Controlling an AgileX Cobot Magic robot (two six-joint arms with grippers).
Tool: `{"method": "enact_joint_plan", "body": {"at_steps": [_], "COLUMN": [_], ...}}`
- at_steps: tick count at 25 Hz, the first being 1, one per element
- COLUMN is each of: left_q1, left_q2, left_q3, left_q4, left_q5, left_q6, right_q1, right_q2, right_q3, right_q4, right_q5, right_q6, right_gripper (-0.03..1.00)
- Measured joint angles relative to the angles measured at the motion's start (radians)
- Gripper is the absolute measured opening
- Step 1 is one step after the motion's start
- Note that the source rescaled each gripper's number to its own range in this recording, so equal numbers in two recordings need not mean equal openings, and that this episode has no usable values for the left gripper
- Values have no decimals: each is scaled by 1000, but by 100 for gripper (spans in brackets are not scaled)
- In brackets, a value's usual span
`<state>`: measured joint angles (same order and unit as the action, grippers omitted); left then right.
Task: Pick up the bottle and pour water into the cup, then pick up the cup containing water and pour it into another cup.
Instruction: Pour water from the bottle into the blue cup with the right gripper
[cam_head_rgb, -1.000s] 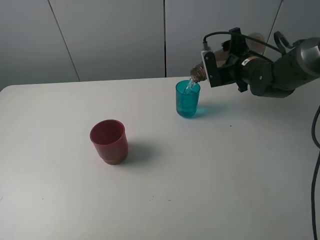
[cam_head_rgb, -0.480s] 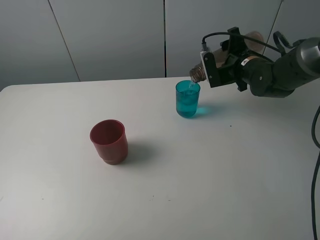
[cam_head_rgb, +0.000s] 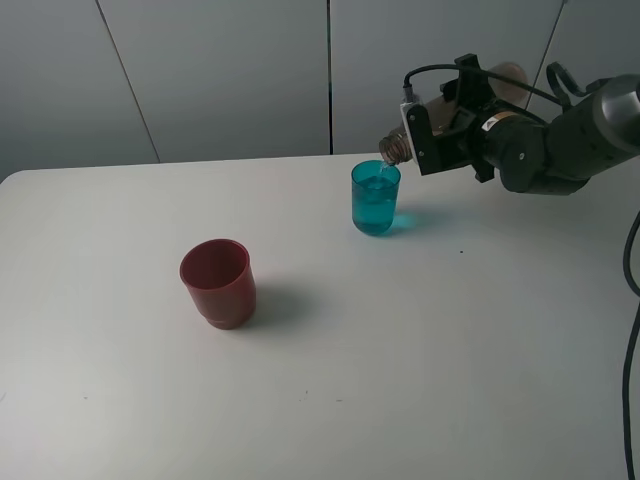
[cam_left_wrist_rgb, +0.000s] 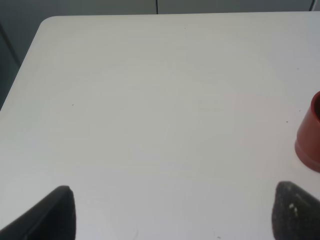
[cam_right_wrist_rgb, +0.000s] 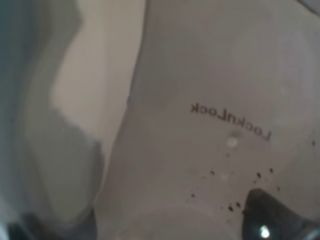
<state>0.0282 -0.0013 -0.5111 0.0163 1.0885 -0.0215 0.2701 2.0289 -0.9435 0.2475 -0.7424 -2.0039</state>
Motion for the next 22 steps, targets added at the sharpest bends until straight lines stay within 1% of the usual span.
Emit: {"method": "enact_joint_plan", "body": {"at_steps": [15,22], "left_q1": [0,0], "left_q2": [0,0], "left_q3": [0,0], "left_q4": [0,0], "left_q5": [0,0], "left_q6": [0,0], "right_q1": [0,0], "right_q2": [-1,-1], "right_q3": [-39,-59], "right_q4": [-28,-46], "right_q5": [-2,-2], "right_q6": [0,-61], "right_gripper": [0,0]}}
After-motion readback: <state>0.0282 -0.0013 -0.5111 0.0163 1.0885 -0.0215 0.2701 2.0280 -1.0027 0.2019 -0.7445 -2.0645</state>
